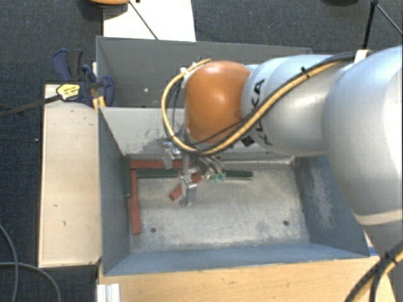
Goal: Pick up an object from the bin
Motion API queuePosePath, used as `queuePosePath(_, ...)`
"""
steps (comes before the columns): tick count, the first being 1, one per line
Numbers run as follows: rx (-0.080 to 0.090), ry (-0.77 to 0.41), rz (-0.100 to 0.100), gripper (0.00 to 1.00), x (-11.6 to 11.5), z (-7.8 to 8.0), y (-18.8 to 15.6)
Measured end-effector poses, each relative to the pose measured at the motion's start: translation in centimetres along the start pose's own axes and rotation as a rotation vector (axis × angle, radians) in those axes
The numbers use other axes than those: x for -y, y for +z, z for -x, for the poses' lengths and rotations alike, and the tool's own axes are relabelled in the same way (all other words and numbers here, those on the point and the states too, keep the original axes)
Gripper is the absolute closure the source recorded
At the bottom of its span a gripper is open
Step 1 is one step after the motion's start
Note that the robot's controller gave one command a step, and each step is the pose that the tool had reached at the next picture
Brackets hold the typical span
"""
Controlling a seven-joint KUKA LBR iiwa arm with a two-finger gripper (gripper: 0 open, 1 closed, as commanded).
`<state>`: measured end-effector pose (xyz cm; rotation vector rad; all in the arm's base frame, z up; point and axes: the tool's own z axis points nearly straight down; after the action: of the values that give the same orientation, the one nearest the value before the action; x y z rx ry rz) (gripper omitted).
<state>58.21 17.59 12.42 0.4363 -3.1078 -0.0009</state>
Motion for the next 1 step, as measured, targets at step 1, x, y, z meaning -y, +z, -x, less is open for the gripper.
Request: queuePosePath(1,0.005,0.173,0.000,0.00,2.91,-0.59,1.65)
